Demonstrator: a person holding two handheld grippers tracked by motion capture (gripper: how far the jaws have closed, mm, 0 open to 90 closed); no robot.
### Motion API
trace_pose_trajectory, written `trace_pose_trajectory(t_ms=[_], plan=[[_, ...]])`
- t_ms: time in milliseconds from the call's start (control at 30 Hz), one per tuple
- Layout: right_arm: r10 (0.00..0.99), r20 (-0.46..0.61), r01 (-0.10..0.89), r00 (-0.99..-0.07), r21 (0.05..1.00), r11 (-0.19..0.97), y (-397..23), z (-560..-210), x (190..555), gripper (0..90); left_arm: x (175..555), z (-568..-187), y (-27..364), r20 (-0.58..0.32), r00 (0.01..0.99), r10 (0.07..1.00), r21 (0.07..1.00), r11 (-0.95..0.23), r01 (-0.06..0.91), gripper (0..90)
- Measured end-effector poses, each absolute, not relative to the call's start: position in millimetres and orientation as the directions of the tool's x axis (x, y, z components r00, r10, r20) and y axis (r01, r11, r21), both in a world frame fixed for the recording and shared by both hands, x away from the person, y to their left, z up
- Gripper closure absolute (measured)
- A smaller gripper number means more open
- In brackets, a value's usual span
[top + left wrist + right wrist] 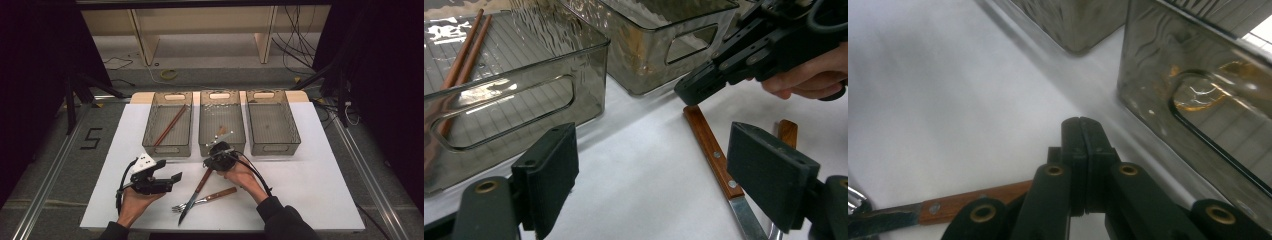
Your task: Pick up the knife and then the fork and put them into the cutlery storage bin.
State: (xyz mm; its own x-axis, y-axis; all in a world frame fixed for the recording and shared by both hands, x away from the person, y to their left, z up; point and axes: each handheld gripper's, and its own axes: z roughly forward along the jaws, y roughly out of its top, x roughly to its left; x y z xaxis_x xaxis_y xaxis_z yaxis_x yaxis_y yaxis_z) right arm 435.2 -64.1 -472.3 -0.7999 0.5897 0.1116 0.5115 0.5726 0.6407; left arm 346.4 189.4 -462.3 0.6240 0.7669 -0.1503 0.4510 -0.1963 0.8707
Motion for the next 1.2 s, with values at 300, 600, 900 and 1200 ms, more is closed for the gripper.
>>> trace_pose_trajectory(t_ms=[300, 600, 900, 1200], plan=[[0.59, 0.113, 0.529, -0.8, 0.598, 0.602, -60, -481, 437, 90.0, 346, -462, 189, -0.15, 0.624, 0.767, 0.87, -0.197, 0.451, 20.2], [0.563, 0.085, 0.508, -0.822, 0.556, 0.658, -68, -478, 426, 90.0, 346, -462, 189, -0.15, 0.624, 0.767, 0.871, -0.197, 0.45, 20.2], [0.565, 0.107, 0.524, -0.818, 0.546, 0.654, -89, -477, 408, 90.0, 346, -462, 189, -0.145, 0.626, 0.766, 0.869, -0.204, 0.451, 20.2], [0.589, 0.135, 0.56, -0.797, 0.53, 0.637, -107, -477, 396, 90.0, 346, -462, 189, -0.147, 0.626, 0.766, 0.867, -0.204, 0.454, 20.2]])
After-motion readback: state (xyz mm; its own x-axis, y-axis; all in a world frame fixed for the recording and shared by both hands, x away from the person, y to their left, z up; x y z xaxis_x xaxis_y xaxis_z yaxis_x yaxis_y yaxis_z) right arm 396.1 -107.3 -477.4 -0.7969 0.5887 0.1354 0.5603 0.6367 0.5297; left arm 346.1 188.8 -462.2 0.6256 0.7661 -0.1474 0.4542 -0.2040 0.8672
